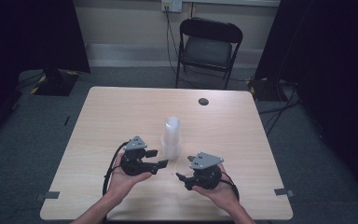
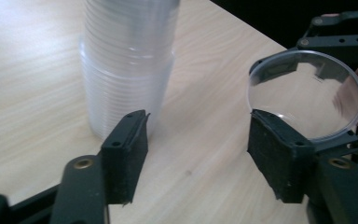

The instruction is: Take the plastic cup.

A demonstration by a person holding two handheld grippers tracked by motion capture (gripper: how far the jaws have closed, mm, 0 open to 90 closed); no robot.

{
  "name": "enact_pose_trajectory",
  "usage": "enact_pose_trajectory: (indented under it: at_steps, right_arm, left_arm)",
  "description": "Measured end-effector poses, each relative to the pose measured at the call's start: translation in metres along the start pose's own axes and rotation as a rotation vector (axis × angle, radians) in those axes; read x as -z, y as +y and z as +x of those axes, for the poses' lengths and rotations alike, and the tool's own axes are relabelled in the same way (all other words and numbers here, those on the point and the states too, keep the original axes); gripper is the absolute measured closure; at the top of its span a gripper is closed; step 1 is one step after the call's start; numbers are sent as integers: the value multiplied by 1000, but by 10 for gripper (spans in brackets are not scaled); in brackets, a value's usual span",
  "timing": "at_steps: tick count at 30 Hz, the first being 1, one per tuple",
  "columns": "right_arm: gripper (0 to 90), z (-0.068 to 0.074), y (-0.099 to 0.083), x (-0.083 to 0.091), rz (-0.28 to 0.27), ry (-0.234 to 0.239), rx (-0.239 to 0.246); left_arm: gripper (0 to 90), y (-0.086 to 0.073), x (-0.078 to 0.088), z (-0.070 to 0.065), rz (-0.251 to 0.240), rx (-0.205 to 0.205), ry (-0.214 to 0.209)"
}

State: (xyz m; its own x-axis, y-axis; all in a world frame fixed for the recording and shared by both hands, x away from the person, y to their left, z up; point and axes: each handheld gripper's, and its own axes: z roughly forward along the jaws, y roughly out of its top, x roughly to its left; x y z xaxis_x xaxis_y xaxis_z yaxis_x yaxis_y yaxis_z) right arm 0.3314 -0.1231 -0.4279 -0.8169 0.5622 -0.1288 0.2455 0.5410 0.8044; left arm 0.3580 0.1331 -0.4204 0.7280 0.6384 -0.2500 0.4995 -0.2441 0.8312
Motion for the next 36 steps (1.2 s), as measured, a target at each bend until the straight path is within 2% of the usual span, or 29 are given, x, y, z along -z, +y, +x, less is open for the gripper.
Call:
enact_pose_trajectory:
  at_steps: [2,4,10,12,14,15,21,25,28,31,36]
  right_arm:
    - [299,-2,-1,1,-10,-14,0]
    - [299,-3,-1,2,-18,-17,-9]
    - [299,-8,-1,4,-20,-25,-38]
    - [299,-11,-1,5,-23,-33,-45]
    - [298,-14,1,7,-30,-45,-53]
    - [298,-16,3,9,-40,-47,-60]
    - [298,-29,-1,15,-59,-66,-112]
    - [298,-35,-3,18,-73,-67,-171]
    - [298,-38,-2,20,-86,-84,-180]
    - [298,-42,-2,18,-87,-88,-201]
    - [298,-49,-3,12,-85,-104,-220]
  left_arm:
    - [313,1,1,1,-27,-19,-3]
    - [306,3,1,0,-1,-50,35]
    - [262,0,7,4,2,-64,67]
    - [239,-3,8,5,2,-64,101]
    - [234,-6,10,7,23,-71,126]
    - [238,-7,11,8,21,-57,128]
    - [241,-17,17,11,54,-60,135]
    - [241,-25,19,14,62,-44,140]
    - [232,-32,22,18,77,-43,151]
    - [226,-36,25,23,57,-9,160]
    - [226,-42,26,27,62,-2,170]
